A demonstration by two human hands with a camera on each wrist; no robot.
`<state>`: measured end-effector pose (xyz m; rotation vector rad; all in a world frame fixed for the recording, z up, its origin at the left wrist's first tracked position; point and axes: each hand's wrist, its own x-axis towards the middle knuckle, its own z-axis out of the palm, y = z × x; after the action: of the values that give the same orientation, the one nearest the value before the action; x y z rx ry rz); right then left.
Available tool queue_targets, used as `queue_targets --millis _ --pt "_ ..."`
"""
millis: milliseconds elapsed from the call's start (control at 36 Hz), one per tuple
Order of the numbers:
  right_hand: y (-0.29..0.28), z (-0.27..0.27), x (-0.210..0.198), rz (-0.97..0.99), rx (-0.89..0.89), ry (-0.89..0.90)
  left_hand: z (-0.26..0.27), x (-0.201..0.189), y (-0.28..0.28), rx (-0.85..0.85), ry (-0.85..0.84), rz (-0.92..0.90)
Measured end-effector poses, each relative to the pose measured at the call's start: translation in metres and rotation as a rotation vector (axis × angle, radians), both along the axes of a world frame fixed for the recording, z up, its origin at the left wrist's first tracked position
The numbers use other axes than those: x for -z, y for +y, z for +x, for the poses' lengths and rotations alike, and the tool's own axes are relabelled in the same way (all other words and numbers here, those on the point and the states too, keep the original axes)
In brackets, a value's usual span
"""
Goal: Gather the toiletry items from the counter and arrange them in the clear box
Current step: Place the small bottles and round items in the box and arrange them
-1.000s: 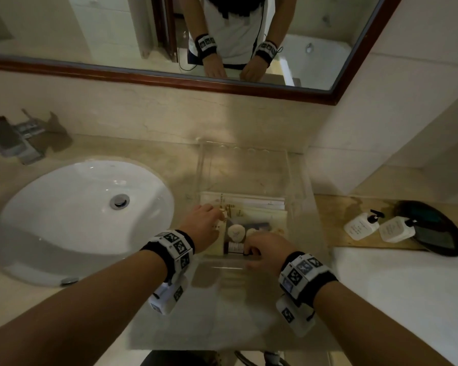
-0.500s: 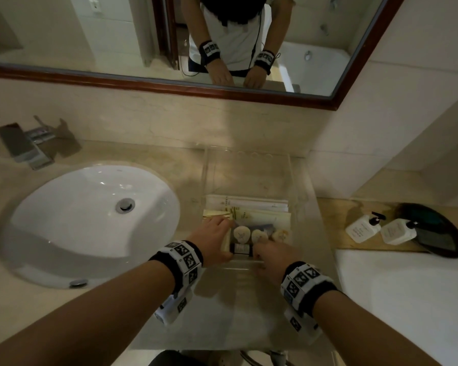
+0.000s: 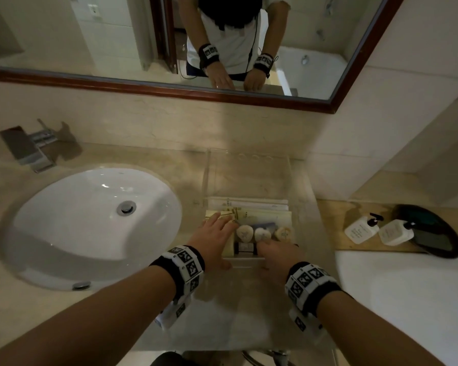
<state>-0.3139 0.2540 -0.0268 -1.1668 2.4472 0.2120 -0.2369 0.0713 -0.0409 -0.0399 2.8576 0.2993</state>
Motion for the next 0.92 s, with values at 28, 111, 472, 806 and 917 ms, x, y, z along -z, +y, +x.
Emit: queue_targets --millis 28,111,472,806,917 --pt "0.0 -0.001 0.0 0.002 0.009 -0.007 0.002 0.0 -0.001 -0.008 0.01 -0.018" --pt "-0.001 -0.004 0.0 0.032 0.039 -0.026 0.006 -0.003 -0.001 -0.055 0.011 -0.048" --pt "-0.013 -0.013 -0.006 0.07 0.067 -0.069 -0.004 -0.012 -0.006 0.004 -0.063 -0.092" --pt "-0.032 -0.026 -0.006 0.025 0.106 -0.099 -0.022 -0.015 -0.031 0.01 -0.075 -0.033" --pt "-0.037 -0.029 -0.001 0.033 0.124 -0.125 -0.027 -0.015 -0.043 0.019 -0.066 -0.041"
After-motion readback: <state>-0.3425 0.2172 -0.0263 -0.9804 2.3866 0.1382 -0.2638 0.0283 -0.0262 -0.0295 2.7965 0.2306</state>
